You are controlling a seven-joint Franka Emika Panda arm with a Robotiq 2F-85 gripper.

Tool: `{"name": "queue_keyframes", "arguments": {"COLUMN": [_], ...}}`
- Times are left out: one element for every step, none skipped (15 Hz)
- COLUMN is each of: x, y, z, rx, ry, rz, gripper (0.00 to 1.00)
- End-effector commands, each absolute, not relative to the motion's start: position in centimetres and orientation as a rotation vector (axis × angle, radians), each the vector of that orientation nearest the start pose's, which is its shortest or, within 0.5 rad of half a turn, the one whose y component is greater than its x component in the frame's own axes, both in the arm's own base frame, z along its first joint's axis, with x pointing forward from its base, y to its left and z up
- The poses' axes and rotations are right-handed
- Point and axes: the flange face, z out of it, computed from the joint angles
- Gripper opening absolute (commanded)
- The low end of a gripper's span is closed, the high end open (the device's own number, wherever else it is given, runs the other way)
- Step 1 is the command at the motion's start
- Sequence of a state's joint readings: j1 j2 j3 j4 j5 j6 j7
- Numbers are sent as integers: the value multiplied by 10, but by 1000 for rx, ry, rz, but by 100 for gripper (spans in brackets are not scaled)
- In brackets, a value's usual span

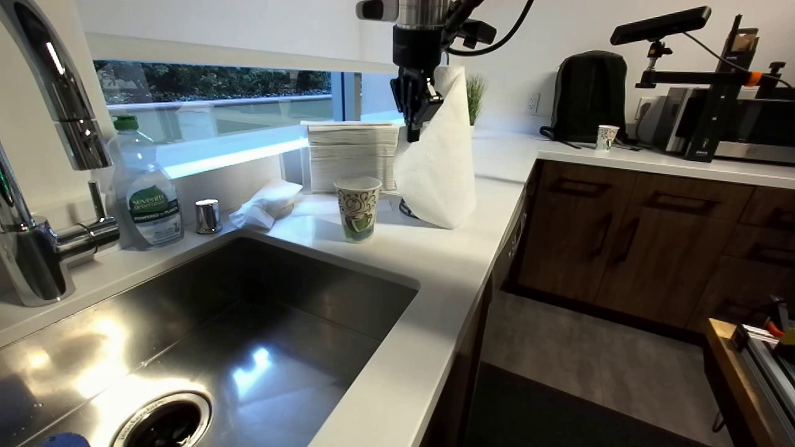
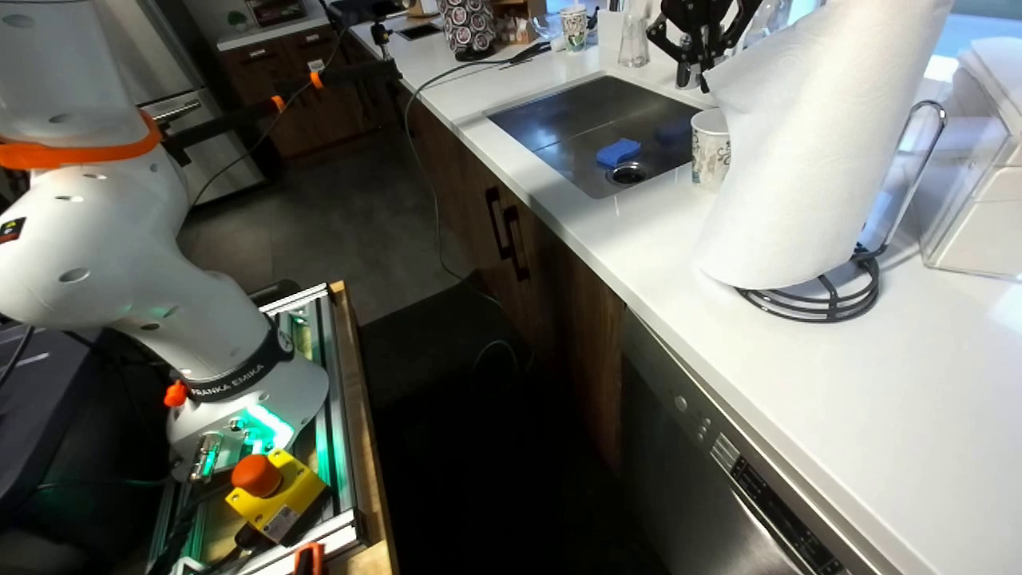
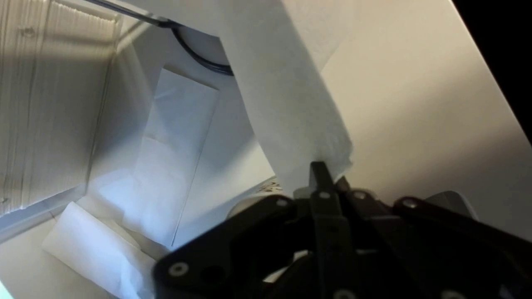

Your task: Pull out one paper towel from the roll

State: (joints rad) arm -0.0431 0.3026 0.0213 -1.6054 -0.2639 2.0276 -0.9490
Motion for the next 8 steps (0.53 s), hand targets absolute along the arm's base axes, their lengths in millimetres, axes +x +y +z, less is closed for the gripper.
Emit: {"name": "queue_keyframes", "arguments": {"x": [650,649,648,647,645,642,640,638], "y": [-27,-26,-25,-25,-25,-24,-22,-20], "z": [460,459,459,460,464,472,481,492], "rx": [-2907,-2898,-2895,-2904,-2934,-2938,-2941,-2940], "ry": [-1686,-1691,-1690,-1681,-1651,-1647,-1640,-1646], "rz": [-49,-52,-47,-41,-32,-37,-58,-85], "gripper": [0,0,0,0,26,27,32,41]}}
